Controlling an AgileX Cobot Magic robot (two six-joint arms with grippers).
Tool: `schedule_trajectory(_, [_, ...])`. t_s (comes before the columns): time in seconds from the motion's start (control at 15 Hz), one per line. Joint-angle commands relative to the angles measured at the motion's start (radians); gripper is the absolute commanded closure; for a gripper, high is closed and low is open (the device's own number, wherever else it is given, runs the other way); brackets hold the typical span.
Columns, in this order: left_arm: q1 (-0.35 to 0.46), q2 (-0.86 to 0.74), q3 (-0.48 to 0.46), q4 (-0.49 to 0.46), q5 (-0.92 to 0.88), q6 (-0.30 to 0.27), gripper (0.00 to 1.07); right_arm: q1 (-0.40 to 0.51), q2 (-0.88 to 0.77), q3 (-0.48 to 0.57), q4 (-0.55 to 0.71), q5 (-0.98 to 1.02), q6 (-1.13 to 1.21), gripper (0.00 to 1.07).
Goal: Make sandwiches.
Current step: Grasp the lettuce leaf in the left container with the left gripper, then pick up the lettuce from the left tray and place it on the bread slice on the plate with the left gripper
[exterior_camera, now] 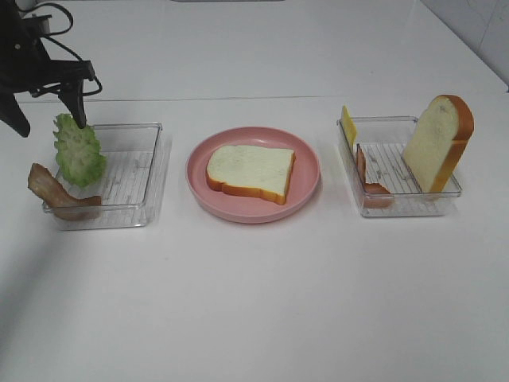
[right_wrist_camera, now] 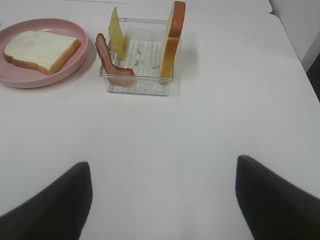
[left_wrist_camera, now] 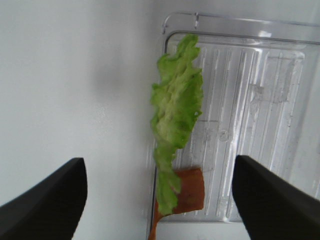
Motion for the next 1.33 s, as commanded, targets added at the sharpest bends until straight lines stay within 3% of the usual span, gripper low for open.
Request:
schedule_trajectory(0.07, [0.002,0.040,0.003,-0.003,0.016,0.003,0.35,-0.008,-0.016,-0.001,-0.003,-0.011,-0.013,0.32])
schedule_trajectory(0.4, [0.002,0.049,0.002,-0.001,0.002,0.006,0.63,-0.008,-0.016,-0.001,-0.003,-0.011,-0.013,0.32])
schedule_trajectory(0.67, [0.002,0.049,0.002,-0.001,0.002,0.006,0.77,-0.008,-0.016,-0.001,-0.003,-0.011,-0.013,0.32])
schedule_trajectory(0.87, [0.002,0.049,0.002,0.006,0.002,0.009,1.06,-0.008,-0.016,-0.001,-0.003,-0.011,-0.013,0.32])
schedule_trajectory(1.33, [0.002,-0.013,-0.013,-0.037,-0.022,0.046,1.07,-0.008,-0.016,-0.001,-0.003,-0.011,-0.013,0.32])
